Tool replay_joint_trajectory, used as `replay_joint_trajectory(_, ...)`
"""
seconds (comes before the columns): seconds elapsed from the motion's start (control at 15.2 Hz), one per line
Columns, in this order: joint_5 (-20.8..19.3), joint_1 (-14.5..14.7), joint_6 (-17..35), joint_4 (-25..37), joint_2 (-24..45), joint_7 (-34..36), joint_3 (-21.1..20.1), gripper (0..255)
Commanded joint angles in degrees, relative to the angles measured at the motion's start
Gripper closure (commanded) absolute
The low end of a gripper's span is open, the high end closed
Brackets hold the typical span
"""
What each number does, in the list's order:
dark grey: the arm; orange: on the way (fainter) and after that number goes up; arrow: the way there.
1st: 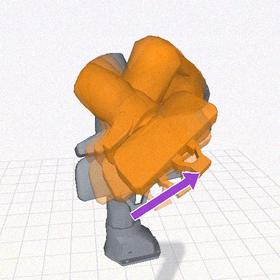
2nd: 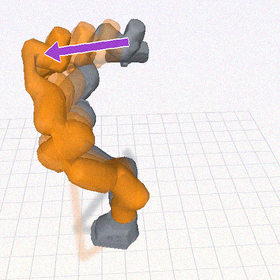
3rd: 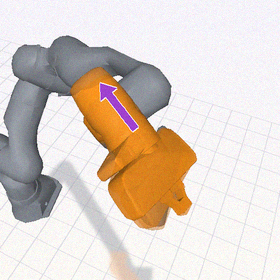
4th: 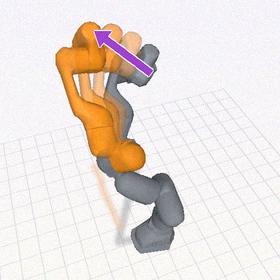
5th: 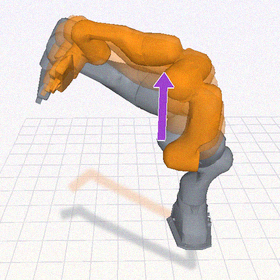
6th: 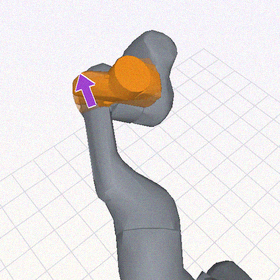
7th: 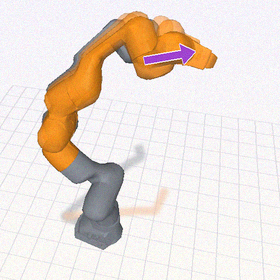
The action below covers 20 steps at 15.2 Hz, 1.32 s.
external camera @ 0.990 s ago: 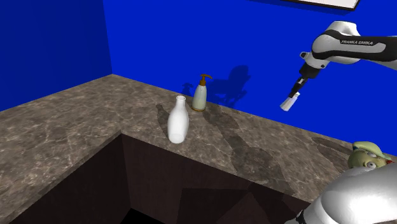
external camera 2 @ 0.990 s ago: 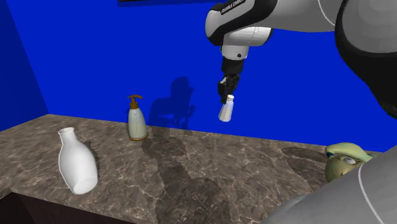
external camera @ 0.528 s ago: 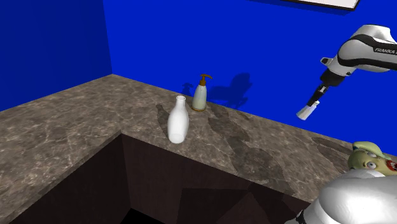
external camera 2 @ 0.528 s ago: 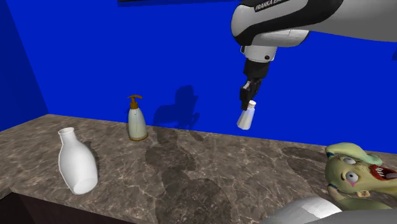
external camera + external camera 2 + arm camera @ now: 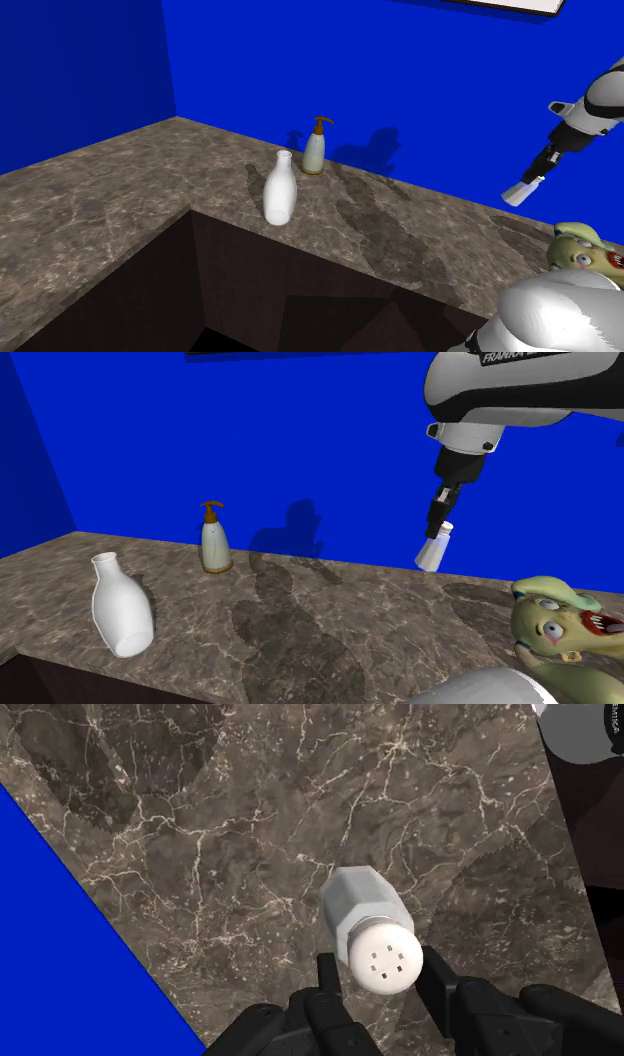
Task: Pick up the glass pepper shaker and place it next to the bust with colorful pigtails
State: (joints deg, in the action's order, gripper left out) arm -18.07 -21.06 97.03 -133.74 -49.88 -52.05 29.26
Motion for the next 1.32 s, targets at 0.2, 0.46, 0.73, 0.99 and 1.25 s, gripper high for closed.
replay_joint_trajectory(0.2,-3.29,-4.16,-5.11,-0.95,-6.65,-5.15,2.28,255)
replay_joint_trajectory(0.46,-6.13,-7.12,-8.84,-0.58,-10.76,-9.71,4.70,255)
replay_joint_trajectory(0.73,-9.11,-9.74,-12.39,0.85,-13.91,-14.64,7.42,255)
replay_joint_trajectory(0.99,-12.23,-11.83,-15.67,3.28,-16.14,-19.85,10.39,255)
replay_joint_trajectory(1.25,-15.46,-13.24,-18.62,6.68,-17.54,-25.22,13.55,255)
